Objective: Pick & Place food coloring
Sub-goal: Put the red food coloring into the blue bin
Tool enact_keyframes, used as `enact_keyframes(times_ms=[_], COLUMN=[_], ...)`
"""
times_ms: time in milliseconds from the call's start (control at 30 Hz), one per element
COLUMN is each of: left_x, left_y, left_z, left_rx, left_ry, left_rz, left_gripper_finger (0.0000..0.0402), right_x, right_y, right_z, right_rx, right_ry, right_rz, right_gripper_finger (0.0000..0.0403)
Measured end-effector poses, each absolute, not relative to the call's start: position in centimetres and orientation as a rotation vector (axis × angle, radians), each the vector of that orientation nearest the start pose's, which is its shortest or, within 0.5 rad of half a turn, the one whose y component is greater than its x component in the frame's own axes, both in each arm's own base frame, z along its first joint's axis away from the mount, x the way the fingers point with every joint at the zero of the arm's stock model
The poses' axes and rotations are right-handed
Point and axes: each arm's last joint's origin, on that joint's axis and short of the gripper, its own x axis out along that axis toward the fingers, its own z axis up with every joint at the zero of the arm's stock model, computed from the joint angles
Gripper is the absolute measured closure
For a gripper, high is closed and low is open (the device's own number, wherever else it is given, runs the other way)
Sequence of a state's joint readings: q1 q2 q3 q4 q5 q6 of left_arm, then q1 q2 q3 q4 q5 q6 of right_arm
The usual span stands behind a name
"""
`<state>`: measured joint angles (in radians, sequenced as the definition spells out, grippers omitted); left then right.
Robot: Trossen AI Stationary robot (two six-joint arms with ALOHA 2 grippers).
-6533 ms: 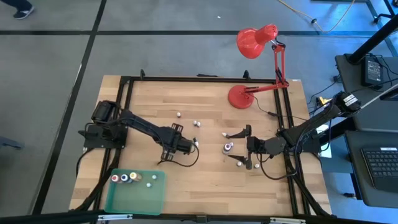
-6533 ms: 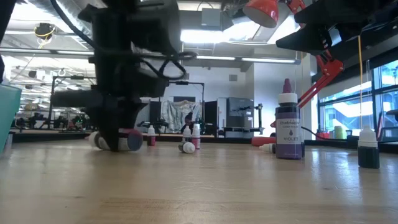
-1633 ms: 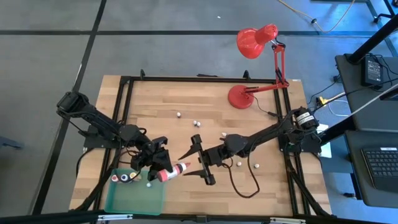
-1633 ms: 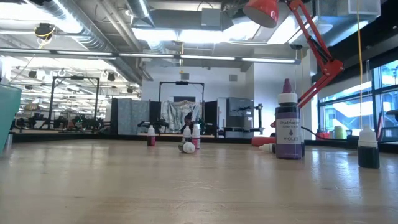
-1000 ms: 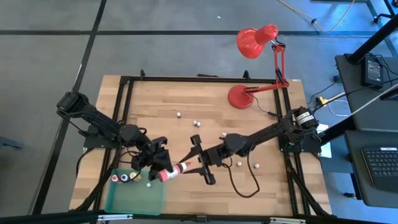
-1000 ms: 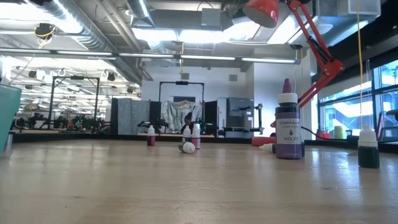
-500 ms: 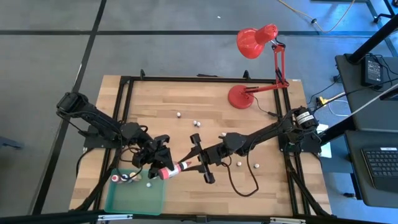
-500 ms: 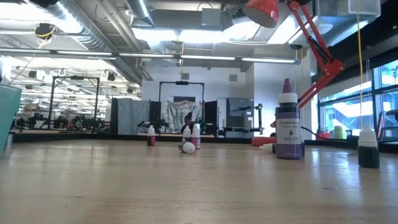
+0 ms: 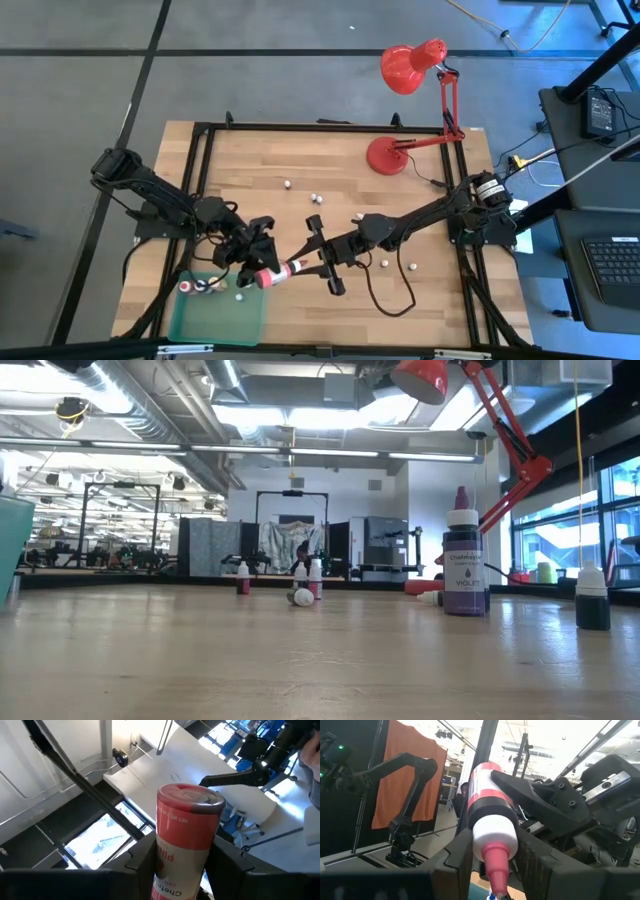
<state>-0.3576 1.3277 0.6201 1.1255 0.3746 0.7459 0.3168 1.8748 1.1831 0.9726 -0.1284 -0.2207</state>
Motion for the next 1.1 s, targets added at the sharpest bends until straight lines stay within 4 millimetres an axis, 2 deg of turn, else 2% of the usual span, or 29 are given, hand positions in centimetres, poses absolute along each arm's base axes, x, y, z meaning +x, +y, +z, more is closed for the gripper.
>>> enact_keyframes(times_ms=[233,367,533,633,800,900,1000,1100], left_x=[24.8,25.2,25.7,25.6,24.9,24.1,23.6,22.9], left_y=[-10.4,-10.2,-10.0,-10.2,-10.4,-9.9,-9.2,-8.5], left_z=[28.4,28.0,26.8,26.4,25.0,26.0,24.9,25.6], left_rx=[0.633,0.549,0.49,0.477,0.421,0.379,0.348,0.282], left_ry=[-0.642,-0.528,-0.325,-0.249,-0.034,0.008,0.159,0.18], left_rz=[-0.526,-0.467,-0.351,-0.338,-0.307,-0.211,-0.109,0.019], left_gripper_finger=[0.0192,0.0158,0.0144,0.0145,0.0144,0.0146,0.0145,0.0144], right_x=[39.7,39.7,39.4,38.8,36.6,35.1,33.3,31.6], right_y=[13.4,13.4,13.4,13.4,13.5,13.7,13.8,13.5], right_z=[27.2,27.2,27.4,28.0,30.3,31.1,32.0,32.0], right_rx=[-0.188,-0.187,-0.178,-0.167,-0.217,-0.238,-0.253,-0.267], right_ry=[-0.329,-0.329,-0.302,-0.21,-0.044,0.039,0.135,0.271], right_rz=[0.408,0.406,0.411,0.39,0.237,0.2,0.196,0.156], right_gripper_finger=[0.0275,0.0274,0.0275,0.0276,0.0277,0.0277,0.0277,0.0277])
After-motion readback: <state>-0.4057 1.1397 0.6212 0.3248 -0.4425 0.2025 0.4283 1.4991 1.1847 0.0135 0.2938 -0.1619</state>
